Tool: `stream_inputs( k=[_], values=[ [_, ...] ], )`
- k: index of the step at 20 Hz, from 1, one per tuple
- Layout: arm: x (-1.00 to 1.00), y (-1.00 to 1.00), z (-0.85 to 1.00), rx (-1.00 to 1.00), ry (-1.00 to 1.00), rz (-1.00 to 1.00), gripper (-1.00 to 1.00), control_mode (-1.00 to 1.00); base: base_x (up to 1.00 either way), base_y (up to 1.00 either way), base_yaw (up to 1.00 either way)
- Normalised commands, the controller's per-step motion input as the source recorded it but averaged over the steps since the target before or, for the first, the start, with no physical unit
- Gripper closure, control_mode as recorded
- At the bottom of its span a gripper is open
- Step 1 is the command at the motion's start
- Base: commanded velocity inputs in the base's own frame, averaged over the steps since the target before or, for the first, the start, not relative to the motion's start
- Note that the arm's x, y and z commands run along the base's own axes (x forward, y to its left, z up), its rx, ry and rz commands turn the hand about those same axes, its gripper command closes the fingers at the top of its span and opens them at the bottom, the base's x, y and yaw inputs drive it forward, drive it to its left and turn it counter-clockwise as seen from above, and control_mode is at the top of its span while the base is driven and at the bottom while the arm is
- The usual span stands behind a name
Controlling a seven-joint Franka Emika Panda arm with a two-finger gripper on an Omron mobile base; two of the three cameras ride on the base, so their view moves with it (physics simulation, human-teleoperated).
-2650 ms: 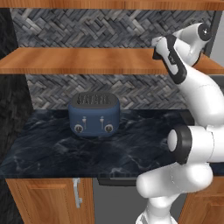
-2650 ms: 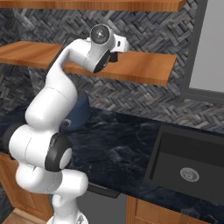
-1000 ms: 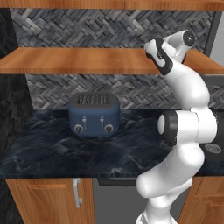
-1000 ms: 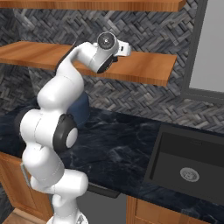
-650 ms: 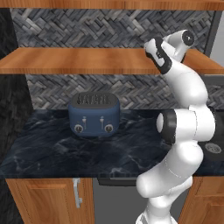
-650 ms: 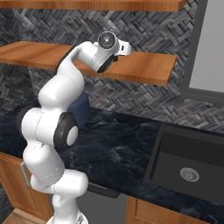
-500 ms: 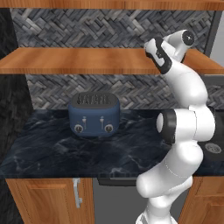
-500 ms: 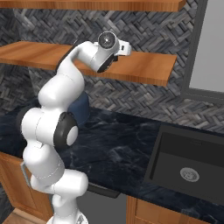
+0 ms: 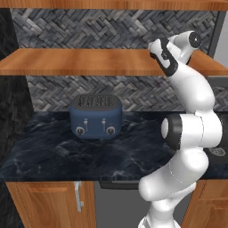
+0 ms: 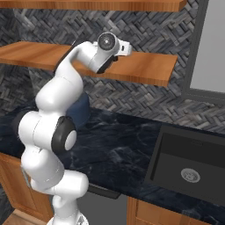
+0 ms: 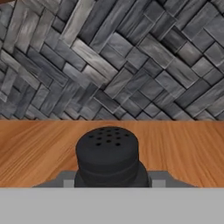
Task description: Collect the paprika, ketchup, and shaker from the cabinet and place them next to the stove.
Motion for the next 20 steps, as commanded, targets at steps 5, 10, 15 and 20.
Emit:
stream_inputs(
  k=[5, 10, 15, 20],
  values=[
    [-0.75, 0.00, 0.00, 0.01, -0.10, -0.05, 1.00, -1.00, 0.00, 0.00, 0.00],
    [-1.00, 0.00, 0.03, 0.01, -0.10, -0.08, 1.00, -1.00, 0.00, 0.00, 0.00],
    [-1.00, 0.00, 0.30, 0.00, -0.06, -0.08, 1.00, -1.00, 0.00, 0.00, 0.00],
    [-1.00, 0.00, 0.34, 0.00, -0.02, -0.12, 1.00, -1.00, 0.00, 0.00, 0.00]
  ],
)
